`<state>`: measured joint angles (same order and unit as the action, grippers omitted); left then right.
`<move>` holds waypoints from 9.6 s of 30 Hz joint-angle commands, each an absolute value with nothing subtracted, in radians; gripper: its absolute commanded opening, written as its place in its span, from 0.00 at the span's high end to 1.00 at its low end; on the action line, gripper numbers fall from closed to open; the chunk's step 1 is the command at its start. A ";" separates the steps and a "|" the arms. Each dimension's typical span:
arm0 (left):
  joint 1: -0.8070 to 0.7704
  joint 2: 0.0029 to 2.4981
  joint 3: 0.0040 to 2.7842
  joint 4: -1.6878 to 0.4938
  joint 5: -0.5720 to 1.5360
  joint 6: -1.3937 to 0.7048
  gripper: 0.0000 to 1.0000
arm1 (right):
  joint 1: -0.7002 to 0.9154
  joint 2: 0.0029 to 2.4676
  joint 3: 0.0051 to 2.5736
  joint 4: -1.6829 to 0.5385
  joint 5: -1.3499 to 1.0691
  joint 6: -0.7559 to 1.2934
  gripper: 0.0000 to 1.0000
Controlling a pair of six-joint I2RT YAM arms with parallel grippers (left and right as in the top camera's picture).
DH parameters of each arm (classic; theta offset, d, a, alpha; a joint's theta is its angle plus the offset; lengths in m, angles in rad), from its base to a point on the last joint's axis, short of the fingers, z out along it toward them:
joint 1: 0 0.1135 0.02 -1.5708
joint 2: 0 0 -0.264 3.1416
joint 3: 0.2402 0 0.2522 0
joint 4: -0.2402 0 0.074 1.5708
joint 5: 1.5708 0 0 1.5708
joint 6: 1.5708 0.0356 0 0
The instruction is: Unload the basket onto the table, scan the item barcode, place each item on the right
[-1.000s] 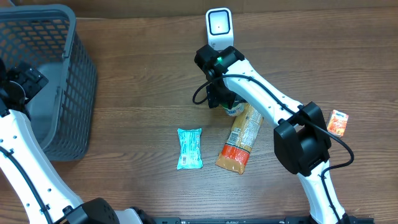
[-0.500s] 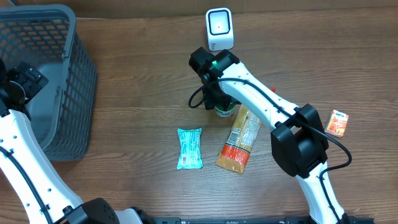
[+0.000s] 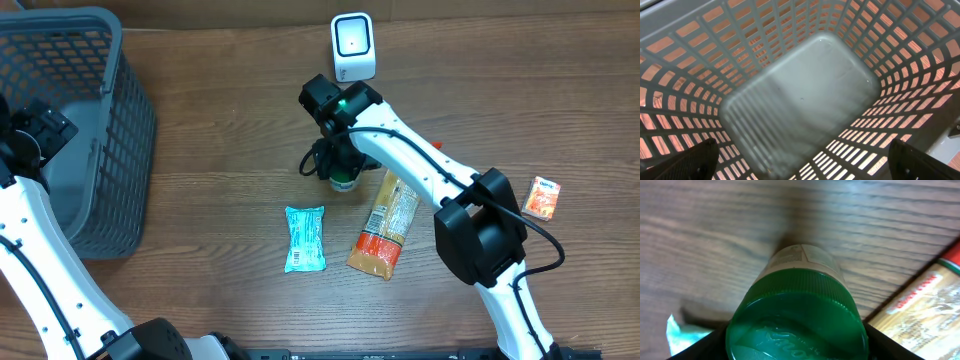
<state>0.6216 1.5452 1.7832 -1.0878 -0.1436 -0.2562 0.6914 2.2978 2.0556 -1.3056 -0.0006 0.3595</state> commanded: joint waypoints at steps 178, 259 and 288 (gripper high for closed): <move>0.615 1.550 1.808 -1.089 -0.149 -0.269 0.00 | 0.678 2.304 2.081 -1.340 0.119 0.694 0.25; 0.615 1.550 1.808 -1.089 -0.149 -0.269 0.00 | 0.685 2.304 2.080 -1.285 0.066 0.715 0.00; 0.615 1.550 1.808 -1.089 -0.149 -0.269 0.00 | 0.685 2.304 2.081 -1.310 0.138 0.567 0.00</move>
<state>0.6216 1.5452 1.7832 -1.0878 -0.1432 -0.2562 0.6823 2.2997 2.0567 -1.3132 0.1207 0.5865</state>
